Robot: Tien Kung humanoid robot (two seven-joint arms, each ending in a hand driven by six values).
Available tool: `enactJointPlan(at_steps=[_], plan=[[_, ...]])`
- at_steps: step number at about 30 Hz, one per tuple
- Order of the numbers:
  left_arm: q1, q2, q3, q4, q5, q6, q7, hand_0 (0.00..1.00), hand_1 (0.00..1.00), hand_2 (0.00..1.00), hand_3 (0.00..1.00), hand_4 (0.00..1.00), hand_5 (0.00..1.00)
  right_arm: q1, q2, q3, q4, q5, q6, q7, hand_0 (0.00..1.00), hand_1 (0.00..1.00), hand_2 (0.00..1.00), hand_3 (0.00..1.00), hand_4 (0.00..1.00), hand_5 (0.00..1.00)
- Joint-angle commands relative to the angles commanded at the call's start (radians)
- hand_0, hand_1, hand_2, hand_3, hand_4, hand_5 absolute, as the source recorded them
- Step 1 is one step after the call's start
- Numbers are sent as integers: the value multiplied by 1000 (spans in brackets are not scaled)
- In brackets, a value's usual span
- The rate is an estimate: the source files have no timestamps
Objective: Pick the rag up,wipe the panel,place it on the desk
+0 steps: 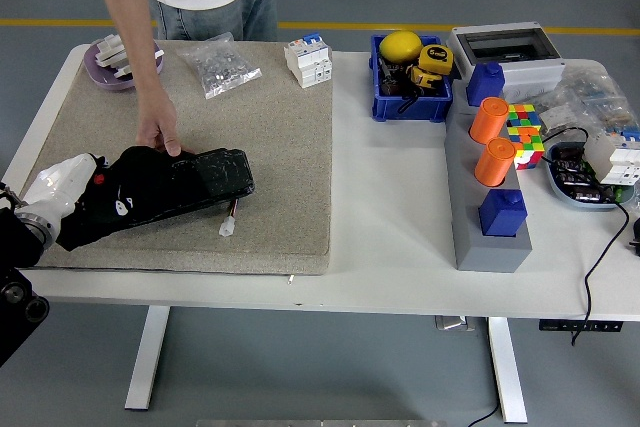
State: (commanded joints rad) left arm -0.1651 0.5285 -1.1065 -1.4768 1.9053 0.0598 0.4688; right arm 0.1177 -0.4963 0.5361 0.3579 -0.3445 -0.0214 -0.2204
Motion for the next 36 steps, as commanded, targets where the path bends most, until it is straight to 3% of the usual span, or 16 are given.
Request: enactJointPlan(at_steps=[11,19,25,36], plan=[[55,27,-55,-18,8,-3,3,203,116,550,570,575,2,-4,-2,9,0,-2,1,-2,752,612,639,617,998,630],[68,36,-68,-25,5,-3,4,202,117,551,572,576,2,-3,-2,11,0,-4,0,-2,752,612,638,616,998,630],[42,24,-36,-11,-6,1,0,202,117,551,571,577,2,0,-1,10,0,-6,-1,-1,753,612,638,616,998,629],[-75,1,91,1,-30,-1,2,202,117,551,572,577,2,5,-4,11,2,-5,-2,-1,752,612,638,617,998,629]])
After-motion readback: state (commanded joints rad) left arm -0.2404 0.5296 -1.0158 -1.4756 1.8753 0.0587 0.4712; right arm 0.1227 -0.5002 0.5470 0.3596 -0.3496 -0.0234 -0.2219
